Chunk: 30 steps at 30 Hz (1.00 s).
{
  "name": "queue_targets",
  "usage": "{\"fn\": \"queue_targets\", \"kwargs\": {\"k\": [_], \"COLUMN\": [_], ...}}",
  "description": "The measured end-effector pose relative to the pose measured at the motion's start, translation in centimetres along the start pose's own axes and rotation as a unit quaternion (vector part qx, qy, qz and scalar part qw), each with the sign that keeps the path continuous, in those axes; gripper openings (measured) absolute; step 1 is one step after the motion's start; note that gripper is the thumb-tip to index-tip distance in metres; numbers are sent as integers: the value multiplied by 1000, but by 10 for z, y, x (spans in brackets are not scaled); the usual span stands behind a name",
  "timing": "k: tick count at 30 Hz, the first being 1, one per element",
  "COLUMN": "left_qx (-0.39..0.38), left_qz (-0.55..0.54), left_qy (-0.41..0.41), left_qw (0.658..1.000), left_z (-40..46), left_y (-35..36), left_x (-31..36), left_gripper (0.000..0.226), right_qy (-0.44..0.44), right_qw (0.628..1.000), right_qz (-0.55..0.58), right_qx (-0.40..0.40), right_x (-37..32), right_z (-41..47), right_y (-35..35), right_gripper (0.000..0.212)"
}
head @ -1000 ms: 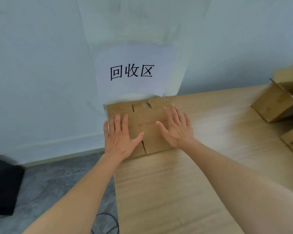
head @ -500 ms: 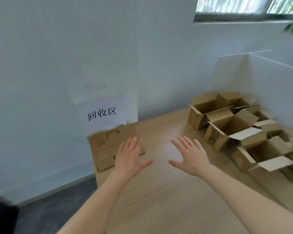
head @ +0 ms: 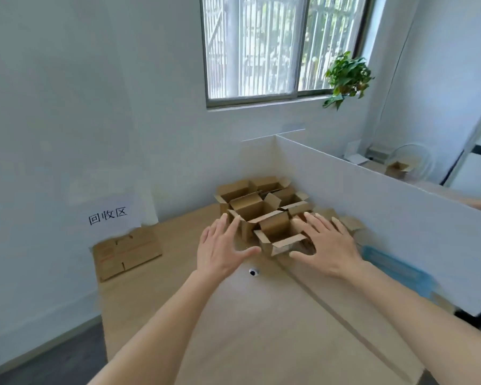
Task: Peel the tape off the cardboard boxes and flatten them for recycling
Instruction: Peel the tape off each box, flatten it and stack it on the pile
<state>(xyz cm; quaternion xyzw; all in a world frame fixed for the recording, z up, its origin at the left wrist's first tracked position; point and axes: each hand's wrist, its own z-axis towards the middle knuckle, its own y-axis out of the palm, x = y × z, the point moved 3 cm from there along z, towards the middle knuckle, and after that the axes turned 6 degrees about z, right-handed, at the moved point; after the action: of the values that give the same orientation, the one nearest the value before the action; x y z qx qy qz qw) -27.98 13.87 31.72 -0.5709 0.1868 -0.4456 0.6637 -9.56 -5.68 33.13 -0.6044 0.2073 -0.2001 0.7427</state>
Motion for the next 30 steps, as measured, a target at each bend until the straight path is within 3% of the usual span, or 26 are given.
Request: {"fn": "queue_targets", "kwargs": {"k": [6, 11, 18, 30], "left_qx": [2, -4, -36, -77], "left_qz": [-6, -11, -23, -50], "left_qy": [45, 75, 83, 56], "left_qw": [999, 997, 996, 994], "left_z": [-22, -20, 13, 120], "left_y": [-29, -20, 37, 126], "left_x": [118, 183, 225, 253], "left_gripper": [98, 95, 95, 90], "right_qy": [50, 85, 75, 103], "right_qw": [999, 996, 994, 989], "right_qz": [-11, -8, -63, -46], "right_qx": [2, 5, -54, -96], "right_x": [91, 144, 199, 285], "right_z": [-81, -102, -93, -1], "right_y": [-71, -90, -65, -30], "right_gripper": [87, 93, 90, 83]}}
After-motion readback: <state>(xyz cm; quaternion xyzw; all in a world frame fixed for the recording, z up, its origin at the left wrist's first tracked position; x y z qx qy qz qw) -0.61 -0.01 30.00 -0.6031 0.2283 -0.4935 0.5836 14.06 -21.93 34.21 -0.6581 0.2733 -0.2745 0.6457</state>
